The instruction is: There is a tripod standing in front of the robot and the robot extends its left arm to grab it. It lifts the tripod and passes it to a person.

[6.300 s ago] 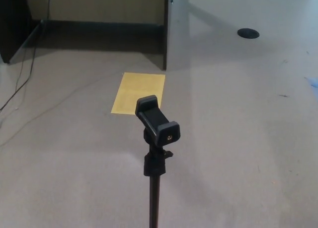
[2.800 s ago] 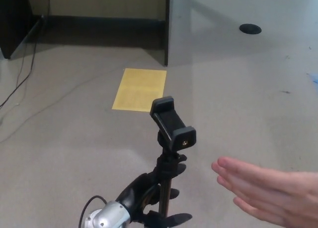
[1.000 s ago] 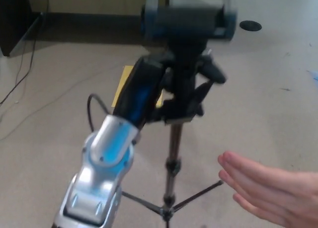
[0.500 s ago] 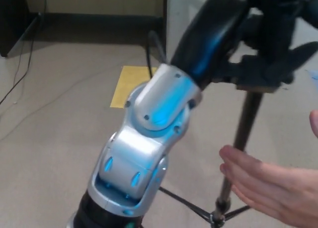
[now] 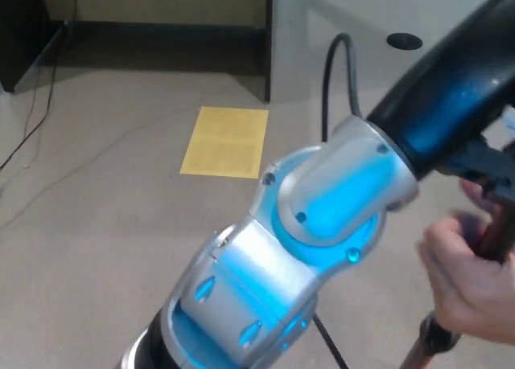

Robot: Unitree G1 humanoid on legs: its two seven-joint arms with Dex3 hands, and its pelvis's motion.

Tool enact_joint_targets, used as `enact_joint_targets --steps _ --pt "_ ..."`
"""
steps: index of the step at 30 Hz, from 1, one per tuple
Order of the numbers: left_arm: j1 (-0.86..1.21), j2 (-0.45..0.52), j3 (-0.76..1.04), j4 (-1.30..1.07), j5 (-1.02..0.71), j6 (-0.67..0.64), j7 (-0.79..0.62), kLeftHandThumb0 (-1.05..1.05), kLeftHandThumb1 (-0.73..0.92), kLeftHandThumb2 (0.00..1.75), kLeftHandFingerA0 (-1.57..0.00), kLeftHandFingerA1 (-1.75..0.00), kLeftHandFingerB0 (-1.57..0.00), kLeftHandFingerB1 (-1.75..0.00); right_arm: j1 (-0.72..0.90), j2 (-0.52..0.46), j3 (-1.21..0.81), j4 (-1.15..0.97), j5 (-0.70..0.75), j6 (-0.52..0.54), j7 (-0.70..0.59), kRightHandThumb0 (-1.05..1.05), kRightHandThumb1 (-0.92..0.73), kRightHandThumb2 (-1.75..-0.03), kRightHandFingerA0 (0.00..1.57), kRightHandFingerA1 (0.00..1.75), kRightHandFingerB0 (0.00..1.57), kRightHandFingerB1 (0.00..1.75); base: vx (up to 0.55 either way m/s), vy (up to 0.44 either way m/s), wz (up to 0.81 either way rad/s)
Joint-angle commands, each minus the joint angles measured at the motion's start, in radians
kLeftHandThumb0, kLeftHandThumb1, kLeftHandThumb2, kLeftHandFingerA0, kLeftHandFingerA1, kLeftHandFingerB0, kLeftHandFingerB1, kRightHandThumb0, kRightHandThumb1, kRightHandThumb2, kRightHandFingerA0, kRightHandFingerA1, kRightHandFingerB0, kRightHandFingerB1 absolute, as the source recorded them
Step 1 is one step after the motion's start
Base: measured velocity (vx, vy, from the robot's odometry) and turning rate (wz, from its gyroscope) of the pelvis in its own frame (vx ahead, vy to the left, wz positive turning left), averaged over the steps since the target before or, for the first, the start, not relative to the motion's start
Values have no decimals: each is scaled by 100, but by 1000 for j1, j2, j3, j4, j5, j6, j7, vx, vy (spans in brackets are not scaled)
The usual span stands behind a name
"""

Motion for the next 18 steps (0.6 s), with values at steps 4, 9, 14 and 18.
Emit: enact_joint_targets --steps 4,9,14,18 --pt "-141 -241 -22 -134 -72 162 69 -9 77 88 -72 -175 -56 -139 -13 -27 48 -15 -46 40 71 -65 -88 -67 48 36 33 31 0 0 0" --pt "-149 -237 -19 -139 -84 177 79 -9 77 88 -72 -175 -56 -139 -11 -26 50 -17 -44 42 72 -65 -88 -67 48 36 33 31 0 0 0" --pt "-166 -232 -11 -141 -94 189 86 -9 77 88 -72 -175 -56 -139 -18 -25 51 -22 -42 46 74 -65 -88 -67 48 36 33 31 0 0 0" --pt "-183 -223 -4 -143 -102 198 94 -9 77 88 -72 -175 -56 -139 -30 -23 51 -24 -43 49 78 -65 -88 -67 48 36 33 31 0 0 0"
